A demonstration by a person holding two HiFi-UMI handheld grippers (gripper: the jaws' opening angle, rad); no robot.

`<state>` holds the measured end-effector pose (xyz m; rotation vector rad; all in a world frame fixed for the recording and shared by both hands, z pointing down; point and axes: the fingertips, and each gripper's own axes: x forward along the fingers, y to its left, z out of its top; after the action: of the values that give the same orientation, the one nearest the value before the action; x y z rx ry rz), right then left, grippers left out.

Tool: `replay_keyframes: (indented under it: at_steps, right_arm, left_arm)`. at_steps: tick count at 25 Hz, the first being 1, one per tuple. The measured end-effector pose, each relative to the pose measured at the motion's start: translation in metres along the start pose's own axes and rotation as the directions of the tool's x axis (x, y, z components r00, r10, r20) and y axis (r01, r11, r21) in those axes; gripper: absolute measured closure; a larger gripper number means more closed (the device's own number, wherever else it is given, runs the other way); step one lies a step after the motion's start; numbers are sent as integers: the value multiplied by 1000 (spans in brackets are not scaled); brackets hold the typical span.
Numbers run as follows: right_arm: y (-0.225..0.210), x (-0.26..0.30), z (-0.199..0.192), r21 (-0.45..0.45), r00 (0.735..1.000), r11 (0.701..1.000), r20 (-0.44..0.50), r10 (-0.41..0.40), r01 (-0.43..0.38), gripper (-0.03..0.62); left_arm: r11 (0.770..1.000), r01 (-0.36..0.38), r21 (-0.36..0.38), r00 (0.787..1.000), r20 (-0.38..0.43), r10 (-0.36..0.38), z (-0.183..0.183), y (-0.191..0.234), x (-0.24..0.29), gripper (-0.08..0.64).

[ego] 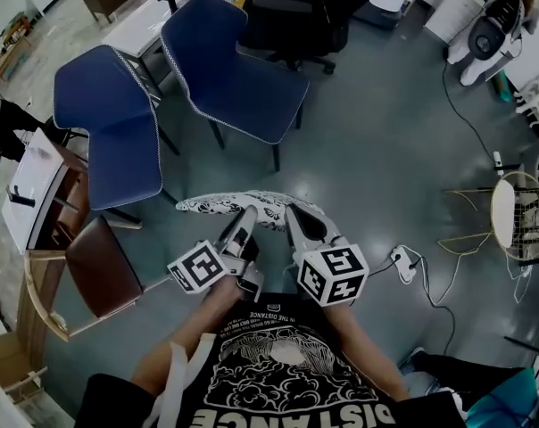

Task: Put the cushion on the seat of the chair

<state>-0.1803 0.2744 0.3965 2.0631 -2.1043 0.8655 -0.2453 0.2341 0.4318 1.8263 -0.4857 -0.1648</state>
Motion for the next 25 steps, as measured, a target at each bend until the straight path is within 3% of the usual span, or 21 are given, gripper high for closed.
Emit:
replay_keyframes:
  at_steps: [11,25]
  right_arm:
    - [-68,17,40,-52,989,988,-36,146,-147,594]
    - [-132,27,69,-40,970,971,-60,234,-236,594]
  left_arm:
    - [995,-93,-26,987,127,96,2,-5,65,526]
    - [986,-164,17,970,183,158,3,-23,125,526]
